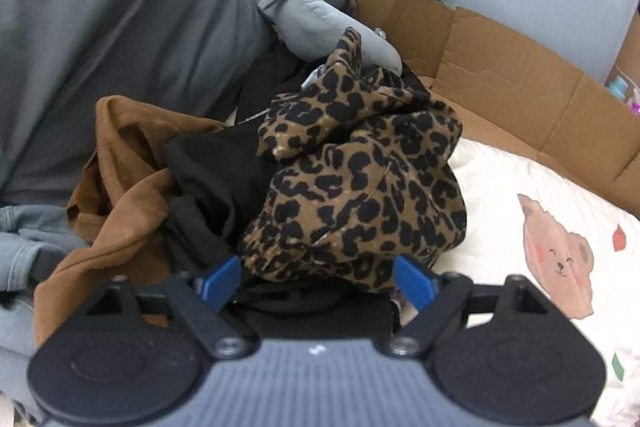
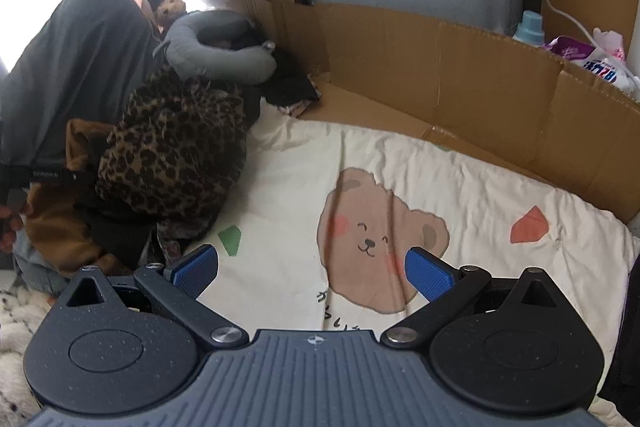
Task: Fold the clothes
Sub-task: 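Move both tools toward the leopard-print trousers on the clothes pile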
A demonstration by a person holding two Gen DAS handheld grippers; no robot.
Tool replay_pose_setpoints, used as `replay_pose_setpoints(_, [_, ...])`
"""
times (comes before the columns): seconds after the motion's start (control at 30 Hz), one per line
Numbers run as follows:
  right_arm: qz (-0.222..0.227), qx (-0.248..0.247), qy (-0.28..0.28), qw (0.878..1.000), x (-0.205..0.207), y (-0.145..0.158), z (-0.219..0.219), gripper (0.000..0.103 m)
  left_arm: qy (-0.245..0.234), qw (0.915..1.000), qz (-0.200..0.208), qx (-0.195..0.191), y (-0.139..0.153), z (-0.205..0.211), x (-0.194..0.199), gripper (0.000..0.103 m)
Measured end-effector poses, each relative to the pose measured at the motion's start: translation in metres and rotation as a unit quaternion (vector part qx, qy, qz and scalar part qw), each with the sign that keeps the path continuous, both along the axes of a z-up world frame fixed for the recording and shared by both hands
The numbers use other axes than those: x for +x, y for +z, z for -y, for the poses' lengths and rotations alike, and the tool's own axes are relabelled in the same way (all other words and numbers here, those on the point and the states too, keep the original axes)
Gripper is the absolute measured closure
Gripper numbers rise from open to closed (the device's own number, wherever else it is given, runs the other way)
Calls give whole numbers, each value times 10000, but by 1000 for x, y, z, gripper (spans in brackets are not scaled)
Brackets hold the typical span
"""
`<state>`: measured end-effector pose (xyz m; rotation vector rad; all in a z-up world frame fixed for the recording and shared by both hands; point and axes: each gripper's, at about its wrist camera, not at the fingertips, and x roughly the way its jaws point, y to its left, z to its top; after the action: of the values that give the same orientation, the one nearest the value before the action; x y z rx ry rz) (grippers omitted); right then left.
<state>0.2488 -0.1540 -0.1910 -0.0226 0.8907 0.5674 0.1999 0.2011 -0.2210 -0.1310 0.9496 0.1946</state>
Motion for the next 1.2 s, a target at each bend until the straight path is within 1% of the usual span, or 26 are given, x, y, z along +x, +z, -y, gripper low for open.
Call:
replay_pose_setpoints(0.17, [83,161,121,9998,-2,-21,-7,1,2,9998,93,157,-15,-3,4,18])
replay_pose_setpoints(0.23, [72,173,155,9997,-3,-30,-9,1,66,9998,120,111,-21,-8,6,18])
replay_pose_setpoints(0.33, [-109,222,89,9997,-4,-45,-11,1,106,9997,215,-14,-30,-15,10,18])
replay_pose_setpoints(0.4, [-126,280,121,9995,-6,-51,-13,1,116,9993,311,-176,-36,-19,13,18])
replay_pose_setpoints(0.57, [-211,254,190,9993,-12,-60,-18,1,177,9957,542,-730,-41,-27,17,18])
replay_pose_setpoints(0.63, [-243,252,198,9992,-13,-62,-18,1,236,9929,699,-928,-37,-29,14,18])
replay_pose_setpoints(0.8, [-274,211,252,9991,-15,-65,-20,1,472,9879,916,-1158,-20,-37,4,18])
replay_pose_setpoints(0.87, [-271,222,274,9990,-15,-65,-22,1,575,9880,875,-1133,-22,-42,4,18])
replay_pose_setpoints(0.97, [-245,259,300,9989,-15,-65,-23,1,876,9863,716,-1198,-34,-51,9,23])
replay_pose_setpoints(1.07, [-208,302,305,9989,-14,-63,-26,1,949,9855,600,-1271,-47,-53,14,24])
replay_pose_setpoints(1.13, [-133,341,335,9988,-13,-61,-29,1,950,9858,572,-1259,-54,-52,17,23])
replay_pose_setpoints(1.2, [-40,396,379,9985,-12,-58,-33,1,984,9860,544,-1228,-61,-52,19,18])
